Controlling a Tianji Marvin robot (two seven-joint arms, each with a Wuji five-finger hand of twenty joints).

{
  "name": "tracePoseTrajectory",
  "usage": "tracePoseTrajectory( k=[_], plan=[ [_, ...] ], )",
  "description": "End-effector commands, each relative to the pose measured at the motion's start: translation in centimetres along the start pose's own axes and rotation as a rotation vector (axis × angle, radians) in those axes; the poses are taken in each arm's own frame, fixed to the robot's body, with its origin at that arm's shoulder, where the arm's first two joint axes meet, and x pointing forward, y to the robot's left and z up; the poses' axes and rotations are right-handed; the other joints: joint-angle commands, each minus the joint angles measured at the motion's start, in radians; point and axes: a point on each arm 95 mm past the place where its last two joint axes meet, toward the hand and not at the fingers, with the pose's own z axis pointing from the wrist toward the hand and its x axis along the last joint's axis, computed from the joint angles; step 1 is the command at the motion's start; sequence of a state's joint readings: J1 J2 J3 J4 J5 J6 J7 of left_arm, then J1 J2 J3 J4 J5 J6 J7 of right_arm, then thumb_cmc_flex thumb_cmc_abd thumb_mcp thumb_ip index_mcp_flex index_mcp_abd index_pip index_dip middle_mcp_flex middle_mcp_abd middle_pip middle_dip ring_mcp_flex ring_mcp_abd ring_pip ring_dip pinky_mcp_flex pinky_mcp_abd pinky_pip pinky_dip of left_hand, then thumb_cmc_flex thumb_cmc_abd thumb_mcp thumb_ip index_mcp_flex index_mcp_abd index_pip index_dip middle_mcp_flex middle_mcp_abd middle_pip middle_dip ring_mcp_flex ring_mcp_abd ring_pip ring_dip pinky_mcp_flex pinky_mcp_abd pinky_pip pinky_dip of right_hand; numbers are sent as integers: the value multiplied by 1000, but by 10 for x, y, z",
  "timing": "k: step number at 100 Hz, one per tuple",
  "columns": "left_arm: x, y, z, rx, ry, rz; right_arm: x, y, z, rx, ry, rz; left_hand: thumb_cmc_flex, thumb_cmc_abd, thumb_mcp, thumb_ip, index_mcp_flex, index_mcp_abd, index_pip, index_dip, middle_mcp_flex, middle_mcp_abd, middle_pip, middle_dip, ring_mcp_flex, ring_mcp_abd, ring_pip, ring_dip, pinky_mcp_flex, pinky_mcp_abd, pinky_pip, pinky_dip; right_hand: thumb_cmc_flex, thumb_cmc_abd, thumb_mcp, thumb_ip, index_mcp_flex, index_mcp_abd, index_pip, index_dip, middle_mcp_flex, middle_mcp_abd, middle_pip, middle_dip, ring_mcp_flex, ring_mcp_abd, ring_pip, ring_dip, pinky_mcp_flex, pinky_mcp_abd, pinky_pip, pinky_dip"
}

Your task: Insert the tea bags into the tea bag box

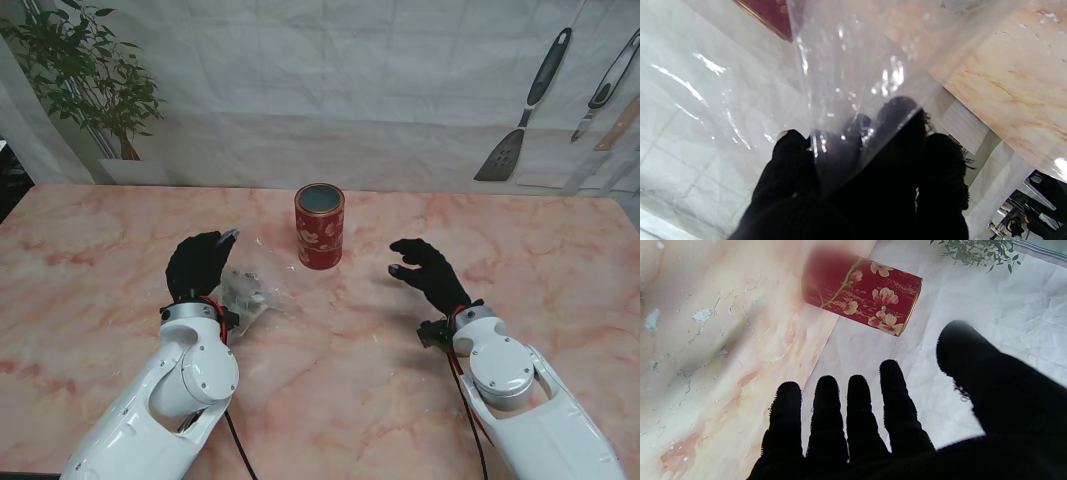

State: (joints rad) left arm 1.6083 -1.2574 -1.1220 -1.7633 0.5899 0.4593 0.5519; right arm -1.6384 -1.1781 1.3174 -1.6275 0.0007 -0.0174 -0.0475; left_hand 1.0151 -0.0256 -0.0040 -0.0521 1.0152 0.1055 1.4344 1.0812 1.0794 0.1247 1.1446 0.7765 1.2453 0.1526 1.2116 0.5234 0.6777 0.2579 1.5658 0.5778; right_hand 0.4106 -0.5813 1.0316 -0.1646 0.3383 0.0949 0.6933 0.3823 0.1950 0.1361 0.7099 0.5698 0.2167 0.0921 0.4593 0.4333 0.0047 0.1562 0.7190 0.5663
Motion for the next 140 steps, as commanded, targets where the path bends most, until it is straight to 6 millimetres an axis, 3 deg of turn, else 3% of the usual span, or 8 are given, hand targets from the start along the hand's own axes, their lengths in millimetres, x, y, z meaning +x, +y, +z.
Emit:
tracePoseTrajectory(
  k=[1,77,140],
  plan=[
    [1,-8,10,12,-1,15,-1,-3,-1,16,-1,6,97,61,2,27,7,22,44,6,-24,-130,-16,-7,16,3,-15,1,16,-40,12,-4,-37,12,-15,39,-16,1,-5,13,-35,-15,16,10,-22,-20,6,1,-8,-38,-16,21],
    [-37,-44,62,29,-164,276,1,1,0,59,-20,41,92,67,1,26,1,12,38,8,-29,-137,-16,-9,16,-5,-19,-1,16,-48,6,-7,-42,42,-37,44,-6,13,7,25,-39,-3,45,19,-18,-9,50,22,-7,-40,-4,45],
    [-78,-53,103,31,-270,601,1,1,0,95,-20,47,60,109,-10,23,-51,-39,45,14,-78,-193,-21,-10,-22,-65,-54,6,0,-96,-34,-27,-45,57,-51,47,-14,9,1,29,-39,2,37,15,-15,-7,84,36,-10,-43,5,51]
  ],
)
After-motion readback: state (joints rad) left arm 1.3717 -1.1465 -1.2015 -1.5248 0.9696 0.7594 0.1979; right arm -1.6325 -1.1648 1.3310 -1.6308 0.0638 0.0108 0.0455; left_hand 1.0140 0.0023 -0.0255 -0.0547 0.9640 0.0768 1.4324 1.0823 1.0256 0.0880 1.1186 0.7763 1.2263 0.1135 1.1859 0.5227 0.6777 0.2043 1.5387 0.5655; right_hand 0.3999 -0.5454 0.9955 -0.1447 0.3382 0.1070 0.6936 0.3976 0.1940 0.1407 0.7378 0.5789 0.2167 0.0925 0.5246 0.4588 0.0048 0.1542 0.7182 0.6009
